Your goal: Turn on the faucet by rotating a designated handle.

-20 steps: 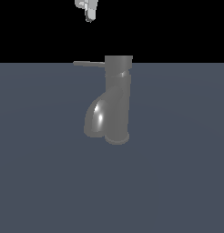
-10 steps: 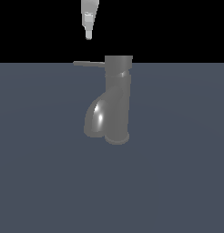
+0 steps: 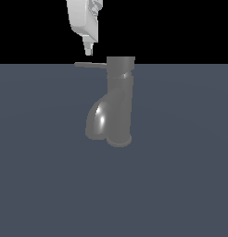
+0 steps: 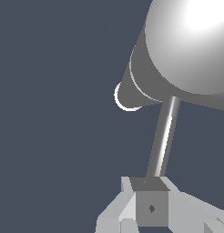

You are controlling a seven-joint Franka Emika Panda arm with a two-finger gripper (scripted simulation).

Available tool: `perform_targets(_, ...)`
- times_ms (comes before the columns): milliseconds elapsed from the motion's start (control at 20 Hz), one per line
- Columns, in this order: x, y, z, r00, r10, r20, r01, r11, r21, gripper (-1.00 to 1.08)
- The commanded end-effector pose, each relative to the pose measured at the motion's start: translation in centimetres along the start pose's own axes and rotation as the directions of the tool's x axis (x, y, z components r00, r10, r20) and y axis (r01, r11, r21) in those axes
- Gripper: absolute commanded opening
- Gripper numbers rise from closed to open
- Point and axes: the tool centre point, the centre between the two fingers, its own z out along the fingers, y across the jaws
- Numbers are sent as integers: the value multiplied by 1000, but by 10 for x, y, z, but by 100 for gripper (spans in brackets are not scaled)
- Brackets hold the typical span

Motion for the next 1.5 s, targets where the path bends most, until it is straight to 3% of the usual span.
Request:
perform_targets(0, -3, -8, 9, 998, 57, -9, -57, 998, 5, -100)
perform_targets(500, -12, -25, 32, 981, 191, -29, -190, 981, 21, -100)
perform_targets(1000, -13, -27, 35, 977, 211, -33, -211, 977, 24, -100)
perform_targets(1450, -17, -3, 36, 977, 211, -33, -211, 977, 24, -100)
